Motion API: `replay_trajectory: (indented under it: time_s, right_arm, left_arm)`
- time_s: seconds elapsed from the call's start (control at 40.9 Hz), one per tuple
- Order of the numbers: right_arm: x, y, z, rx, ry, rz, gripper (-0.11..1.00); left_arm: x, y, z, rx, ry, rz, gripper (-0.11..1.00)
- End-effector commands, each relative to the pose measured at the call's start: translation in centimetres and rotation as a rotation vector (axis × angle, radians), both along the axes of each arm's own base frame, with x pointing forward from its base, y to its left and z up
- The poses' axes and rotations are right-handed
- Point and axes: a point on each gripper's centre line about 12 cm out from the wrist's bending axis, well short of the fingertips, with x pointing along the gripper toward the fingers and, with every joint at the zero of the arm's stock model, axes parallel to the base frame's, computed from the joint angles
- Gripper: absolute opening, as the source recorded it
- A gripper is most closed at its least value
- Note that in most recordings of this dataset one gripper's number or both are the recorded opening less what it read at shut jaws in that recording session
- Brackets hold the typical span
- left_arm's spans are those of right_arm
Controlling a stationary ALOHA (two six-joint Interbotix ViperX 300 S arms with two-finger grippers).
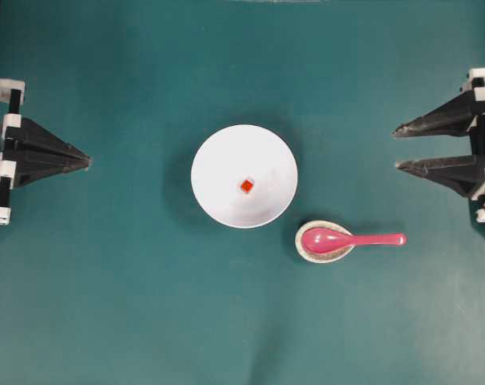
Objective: Grip the spoon and scoop the red block from the bowl with right arm.
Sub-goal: 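Move the right gripper to the pink spoon handle on the spoon rest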
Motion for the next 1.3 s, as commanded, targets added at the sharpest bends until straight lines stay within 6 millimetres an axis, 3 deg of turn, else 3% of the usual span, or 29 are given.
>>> replay_trajectory:
  time_s: [0.0, 0.367, 0.563, 0.807, 1.272]
  right_arm:
    - [0.3, 0.3, -0.3, 0.000, -0.002, 0.013, 0.54]
    - [-0.2, 1.2, -5.3, 0.050, -0.057, 0.039, 0.54]
    - [0.0, 1.9, -6.9, 0.076, -0.114, 0.050, 0.54]
    - [0.7, 3.9, -11.1, 0.069, 0.030, 0.115, 0.54]
    - [0.0, 6.4, -16.9, 0.078, 0.163, 0.098, 0.54]
  left_arm:
    - [0.3, -0.1, 1.0, 0.000, -0.014, -0.003, 0.00]
    - [0.3, 0.1, 0.8, 0.002, -0.005, 0.006, 0.00]
    - [0.3, 0.4, 0.8, 0.000, -0.006, 0.020, 0.00]
    - [0.3, 0.4, 0.7, 0.003, -0.002, 0.019, 0.00]
    - [0.3, 0.4, 0.7, 0.005, -0.001, 0.019, 0.00]
